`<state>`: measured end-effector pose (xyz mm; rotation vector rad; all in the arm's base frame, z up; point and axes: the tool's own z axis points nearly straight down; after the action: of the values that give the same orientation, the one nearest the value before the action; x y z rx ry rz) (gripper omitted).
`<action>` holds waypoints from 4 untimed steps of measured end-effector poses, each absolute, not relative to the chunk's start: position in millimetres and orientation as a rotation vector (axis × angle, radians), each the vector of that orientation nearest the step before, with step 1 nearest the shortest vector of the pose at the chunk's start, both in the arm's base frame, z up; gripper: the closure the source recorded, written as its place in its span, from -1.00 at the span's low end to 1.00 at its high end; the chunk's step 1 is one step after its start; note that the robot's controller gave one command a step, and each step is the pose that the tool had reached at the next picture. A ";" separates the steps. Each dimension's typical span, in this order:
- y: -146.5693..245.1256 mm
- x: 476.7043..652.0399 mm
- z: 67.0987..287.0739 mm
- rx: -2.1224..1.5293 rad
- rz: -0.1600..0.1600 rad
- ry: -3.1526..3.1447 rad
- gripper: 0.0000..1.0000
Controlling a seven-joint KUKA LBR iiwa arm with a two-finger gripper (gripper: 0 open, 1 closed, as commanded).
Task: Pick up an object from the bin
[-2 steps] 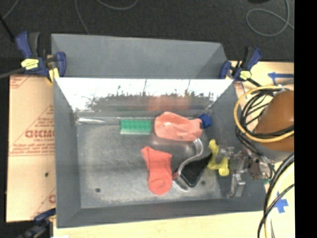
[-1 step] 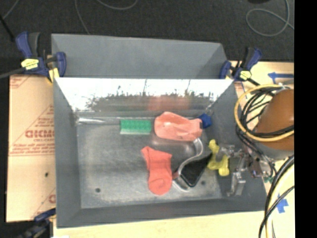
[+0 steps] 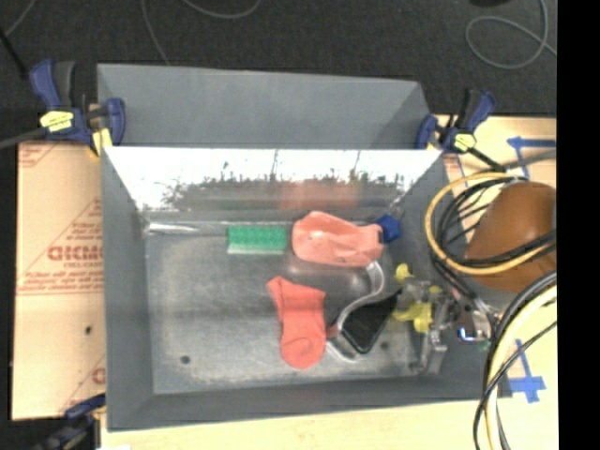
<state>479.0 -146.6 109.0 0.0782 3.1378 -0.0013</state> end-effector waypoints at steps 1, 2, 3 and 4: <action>-137.4 491.8 77.2 0.127 -0.018 3.120 -1.00; -133.1 515.3 74.9 0.163 -0.013 3.123 -1.00; -126.2 549.9 70.8 0.367 -0.019 3.098 1.00; -126.7 549.9 70.9 0.364 -0.021 3.097 -1.00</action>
Offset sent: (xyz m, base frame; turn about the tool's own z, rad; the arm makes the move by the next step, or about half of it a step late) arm 0.0378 0.0199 -0.0390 0.0570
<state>549.9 -126.7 70.9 0.3640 3.0975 -0.0206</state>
